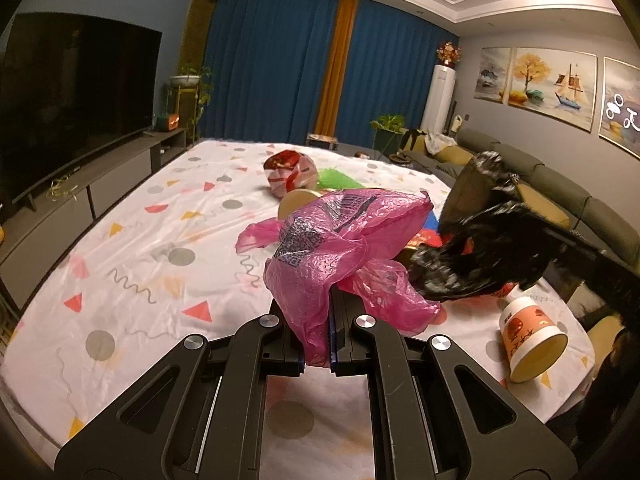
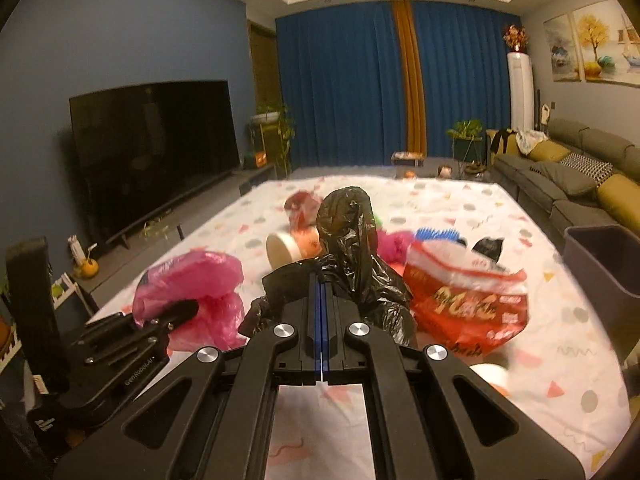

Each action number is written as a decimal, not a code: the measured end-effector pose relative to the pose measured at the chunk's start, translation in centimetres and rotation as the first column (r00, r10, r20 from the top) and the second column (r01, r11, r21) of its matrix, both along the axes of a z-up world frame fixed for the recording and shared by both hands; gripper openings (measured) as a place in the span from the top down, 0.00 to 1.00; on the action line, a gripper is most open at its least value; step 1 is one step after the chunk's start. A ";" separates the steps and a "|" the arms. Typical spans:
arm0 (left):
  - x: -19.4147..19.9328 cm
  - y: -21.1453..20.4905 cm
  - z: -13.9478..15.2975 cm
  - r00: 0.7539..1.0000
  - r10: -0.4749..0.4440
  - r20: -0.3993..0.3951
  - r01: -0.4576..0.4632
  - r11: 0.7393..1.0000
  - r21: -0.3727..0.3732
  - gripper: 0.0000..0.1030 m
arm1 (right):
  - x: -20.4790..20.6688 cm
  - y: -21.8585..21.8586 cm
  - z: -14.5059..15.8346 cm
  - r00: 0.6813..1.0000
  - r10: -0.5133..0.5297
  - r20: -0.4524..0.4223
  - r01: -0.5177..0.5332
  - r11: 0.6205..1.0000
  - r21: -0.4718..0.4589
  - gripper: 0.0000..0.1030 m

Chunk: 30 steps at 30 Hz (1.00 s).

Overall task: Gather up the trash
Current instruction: 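Lift both bags and carry them over the grey bin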

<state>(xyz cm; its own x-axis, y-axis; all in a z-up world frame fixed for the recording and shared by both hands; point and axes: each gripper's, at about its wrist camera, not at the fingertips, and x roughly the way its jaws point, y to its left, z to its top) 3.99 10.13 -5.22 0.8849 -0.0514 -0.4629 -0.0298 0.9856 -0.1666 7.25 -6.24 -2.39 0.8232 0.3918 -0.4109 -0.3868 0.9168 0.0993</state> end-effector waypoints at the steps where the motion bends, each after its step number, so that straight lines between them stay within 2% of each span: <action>1: 0.0 -0.1 0.1 1.000 -0.002 0.003 0.002 1.000 0.002 0.93 | -0.2 -0.3 0.3 1.000 -0.004 0.010 0.004 1.000 0.003 0.99; 10: -0.1 -2.2 2.0 0.998 -0.034 0.043 0.033 0.999 0.023 0.93 | -1.2 -3.7 2.3 0.995 -0.070 0.073 0.068 0.997 0.026 0.99; 18: 1.1 -6.0 4.3 0.991 -0.115 0.075 0.112 0.993 0.049 0.93 | -1.5 -7.7 3.6 0.981 -0.159 0.115 0.154 0.987 0.056 0.99; 25: 3.3 -10.6 6.6 0.974 -0.202 0.107 0.193 0.978 0.083 0.93 | -1.4 -12.2 4.3 0.957 -0.254 0.143 0.248 0.967 0.053 0.99; 30: 5.2 -15.0 8.2 0.949 -0.287 0.132 0.272 0.955 0.122 0.93 | -1.1 -15.5 4.8 0.932 -0.324 0.165 0.320 0.946 0.051 0.99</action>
